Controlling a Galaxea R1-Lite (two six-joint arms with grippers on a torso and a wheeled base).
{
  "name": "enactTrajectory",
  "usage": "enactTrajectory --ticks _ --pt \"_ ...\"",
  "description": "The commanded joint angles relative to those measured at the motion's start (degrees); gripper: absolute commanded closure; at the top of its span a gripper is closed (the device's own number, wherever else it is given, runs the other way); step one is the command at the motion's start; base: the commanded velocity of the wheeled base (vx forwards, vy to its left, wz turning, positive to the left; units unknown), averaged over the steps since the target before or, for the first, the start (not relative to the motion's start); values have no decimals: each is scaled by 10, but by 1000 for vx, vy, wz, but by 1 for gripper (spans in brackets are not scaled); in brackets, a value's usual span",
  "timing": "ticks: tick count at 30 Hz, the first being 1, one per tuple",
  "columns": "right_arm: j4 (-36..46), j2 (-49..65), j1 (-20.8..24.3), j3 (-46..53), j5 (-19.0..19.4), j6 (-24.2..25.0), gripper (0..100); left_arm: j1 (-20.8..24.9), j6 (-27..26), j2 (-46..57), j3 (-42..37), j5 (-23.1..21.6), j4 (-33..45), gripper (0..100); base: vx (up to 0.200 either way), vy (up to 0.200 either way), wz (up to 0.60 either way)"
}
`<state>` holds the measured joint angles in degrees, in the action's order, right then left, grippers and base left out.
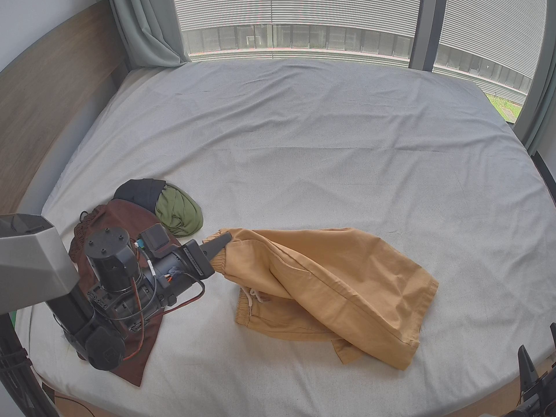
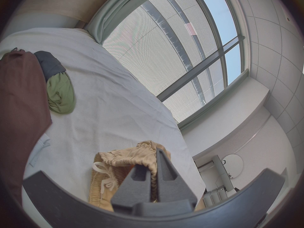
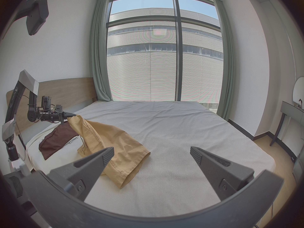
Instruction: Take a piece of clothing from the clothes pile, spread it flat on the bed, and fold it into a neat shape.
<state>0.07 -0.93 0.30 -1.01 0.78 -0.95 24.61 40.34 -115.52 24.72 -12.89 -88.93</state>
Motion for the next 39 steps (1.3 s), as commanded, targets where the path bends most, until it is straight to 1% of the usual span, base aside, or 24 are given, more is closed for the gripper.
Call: enactTrajectory --ticks 1,4,7,10,12,20,25,29,39 --pt "0 8 0 9 0 0 0 -20 -4 -1 -9 0 0 100 0 0 0" --pt "0 7 0 10 0 -1 0 -31 -9 -1 -13 0 0 100 0 0 0" --pt "0 7 0 9 1 -2 0 -41 -28 -10 -12 -1 0 100 0 0 0" --pt "0 8 0 9 1 -2 0 -62 -50 -33 7 -4 -1 100 0 0 0" --pt "0 8 0 9 1 -2 0 -67 -54 -45 22 -3 -1 100 0 0 0" --pt "0 8 0 9 -1 4 0 -68 -54 -61 38 -10 -1 100 0 0 0" --pt "-2 8 0 10 0 3 0 -60 -56 -73 38 -13 -2 100 0 0 0" --pt "-1 8 0 10 1 1 0 -61 -64 -75 38 -13 -1 100 0 0 0" --pt "0 8 0 10 5 0 0 -59 -64 -71 33 -11 -1 100 0 0 0"
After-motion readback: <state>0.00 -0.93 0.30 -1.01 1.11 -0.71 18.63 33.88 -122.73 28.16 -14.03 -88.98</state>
